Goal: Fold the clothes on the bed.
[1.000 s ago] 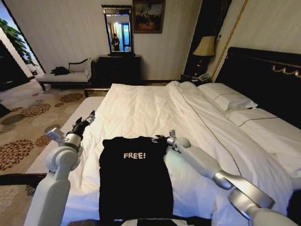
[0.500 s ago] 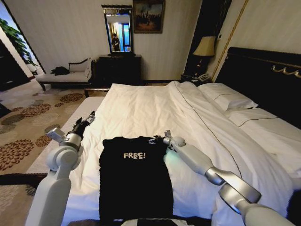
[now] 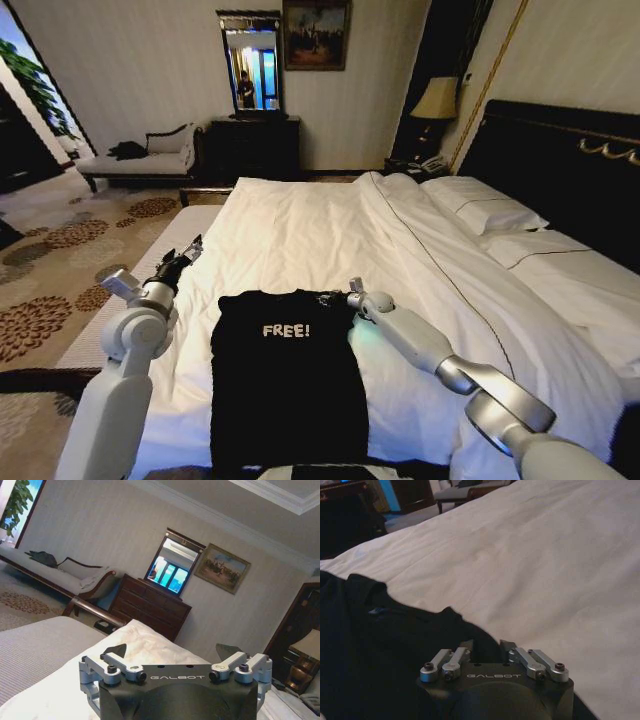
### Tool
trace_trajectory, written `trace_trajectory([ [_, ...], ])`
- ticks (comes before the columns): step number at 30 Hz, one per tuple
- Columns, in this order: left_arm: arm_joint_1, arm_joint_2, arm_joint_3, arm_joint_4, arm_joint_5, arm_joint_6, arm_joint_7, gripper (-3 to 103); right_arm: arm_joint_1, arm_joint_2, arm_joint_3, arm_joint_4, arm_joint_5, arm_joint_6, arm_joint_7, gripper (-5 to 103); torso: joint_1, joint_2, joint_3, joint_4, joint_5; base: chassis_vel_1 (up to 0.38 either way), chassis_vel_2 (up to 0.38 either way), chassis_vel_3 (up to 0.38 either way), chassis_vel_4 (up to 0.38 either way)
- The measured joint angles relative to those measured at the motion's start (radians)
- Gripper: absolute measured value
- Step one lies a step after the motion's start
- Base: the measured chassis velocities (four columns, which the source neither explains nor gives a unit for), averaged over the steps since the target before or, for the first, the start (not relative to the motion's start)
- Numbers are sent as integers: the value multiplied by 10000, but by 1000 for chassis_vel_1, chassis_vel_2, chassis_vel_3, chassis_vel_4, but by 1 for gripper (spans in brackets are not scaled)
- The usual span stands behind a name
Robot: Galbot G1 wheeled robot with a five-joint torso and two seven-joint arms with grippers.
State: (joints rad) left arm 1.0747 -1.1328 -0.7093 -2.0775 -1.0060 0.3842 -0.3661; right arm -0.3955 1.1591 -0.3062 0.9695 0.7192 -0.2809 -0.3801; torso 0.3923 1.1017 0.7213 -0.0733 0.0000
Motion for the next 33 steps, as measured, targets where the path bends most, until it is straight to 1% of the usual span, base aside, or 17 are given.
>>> trace_trajectory([
  [1, 0, 0, 0, 0, 0, 0, 0, 100, 0, 0, 0, 0, 0, 0, 0, 30, 0, 0, 0, 0, 0, 0, 0, 0, 0],
  [2, -5, 1, 4, 1, 0, -1, 0, 100, 1, -8, 5, -7, 96, 73, 111, 24, 0, -1, 0, 0, 0, 0, 0, 0, 0],
  [3, -9, 3, 9, 3, 0, -2, 0, 100, -1, -23, 13, -9, 204, 104, 221, 24, 0, 0, 0, 1, 1, 0, 0, 0, 0],
  [6, -16, 20, 15, 3, -2, -4, -2, 100, -65, -121, 86, -1, 508, 124, 587, 8, 0, 0, 0, -1, 1, 0, 0, 0, 0],
  [7, -16, 20, 15, 3, -2, -4, -2, 100, -65, -121, 86, -1, 508, 124, 587, 8, 0, 0, 0, -1, 1, 0, 0, 0, 0],
  [9, -18, 30, 22, 3, -4, -5, -4, 100, -129, -201, 176, 24, 626, 124, 736, 1, 0, 0, 0, -1, 1, 0, 0, 0, 0],
  [12, -18, 33, 31, 0, -5, -6, -4, 100, -181, -267, 240, 48, 666, 124, 779, 1, 0, 0, 0, -1, 1, 0, 0, 0, 0],
  [16, -2, 38, 40, -31, -6, -6, -7, 100, -286, -384, 289, 196, 1001, 139, 798, 0, 0, -1, 0, -2, 1, 0, 0, 0, 0],
  [19, 22, 40, 41, -56, -6, -6, -9, 100, -276, -339, 268, 243, 1080, 224, 773, 0, 0, 0, 0, -2, 0, 0, 0, 0, 0],
  [21, 40, 40, 41, -77, -7, -6, -9, 100, -247, -287, 214, 245, 1084, 270, 744, -2, 0, 0, 0, -1, 1, 0, 0, 0, 0],
  [25, 101, 48, -8, -125, -8, -6, -12, 100, -50, -80, -4, 180, 1003, 329, 720, 19, 0, 0, 0, 1, 0, 0, 0, 0, 0],
  [27, 116, 51, -30, -133, -8, -6, -14, 100, -16, -40, -42, 158, 986, 330, 720, 19, 0, 0, 0, 1, 0, 0, 0, 0, 0],
  [31, 171, 56, -90, -152, 3, -6, -16, 100, 36, 58, -190, 109, 933, 330, 721, 41, 0, 0, 0, 1, 0, 0, 0, 0, 0],
  [33, 174, 53, -94, -152, 7, -6, -16, 100, 29, 63, -204, 107, 920, 330, 721, 41, 0, -1, 0, 1, 0, 0, 0, 0, 0],
])
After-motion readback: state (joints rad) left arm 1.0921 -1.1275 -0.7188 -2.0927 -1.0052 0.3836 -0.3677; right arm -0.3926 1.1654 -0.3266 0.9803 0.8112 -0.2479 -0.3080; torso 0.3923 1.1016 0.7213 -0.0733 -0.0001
